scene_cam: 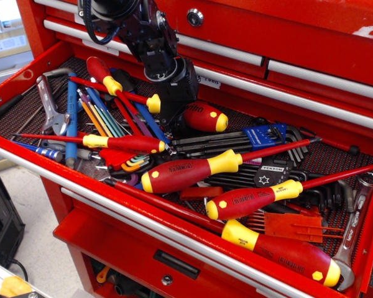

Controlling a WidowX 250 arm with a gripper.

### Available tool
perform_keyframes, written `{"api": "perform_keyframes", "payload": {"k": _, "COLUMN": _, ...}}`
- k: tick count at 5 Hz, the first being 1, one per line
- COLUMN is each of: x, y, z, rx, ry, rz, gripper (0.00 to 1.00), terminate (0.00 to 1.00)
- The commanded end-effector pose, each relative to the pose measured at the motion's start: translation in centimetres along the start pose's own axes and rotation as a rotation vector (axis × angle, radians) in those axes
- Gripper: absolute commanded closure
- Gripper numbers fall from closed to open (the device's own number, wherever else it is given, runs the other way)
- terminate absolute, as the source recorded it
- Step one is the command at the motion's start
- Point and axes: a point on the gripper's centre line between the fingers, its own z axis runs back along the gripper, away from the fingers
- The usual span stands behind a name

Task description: Pick up red srewdriver

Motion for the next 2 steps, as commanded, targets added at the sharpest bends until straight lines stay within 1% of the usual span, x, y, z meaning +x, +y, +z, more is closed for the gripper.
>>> {"api": "perform_keyframes", "payload": {"k": 1, "x": 1.8, "y": 0.4, "z": 6.4, "rx": 0.022, "ry": 0.194, "rz": 0.074, "gripper": 1.00, "terminate": 0.00}}
{"api": "perform_keyframes", "payload": {"k": 2, "x": 2.9, "y": 0.5, "z": 9.9, "rx": 0.028, "ry": 0.293, "rz": 0.060, "gripper": 1.00, "terminate": 0.00}}
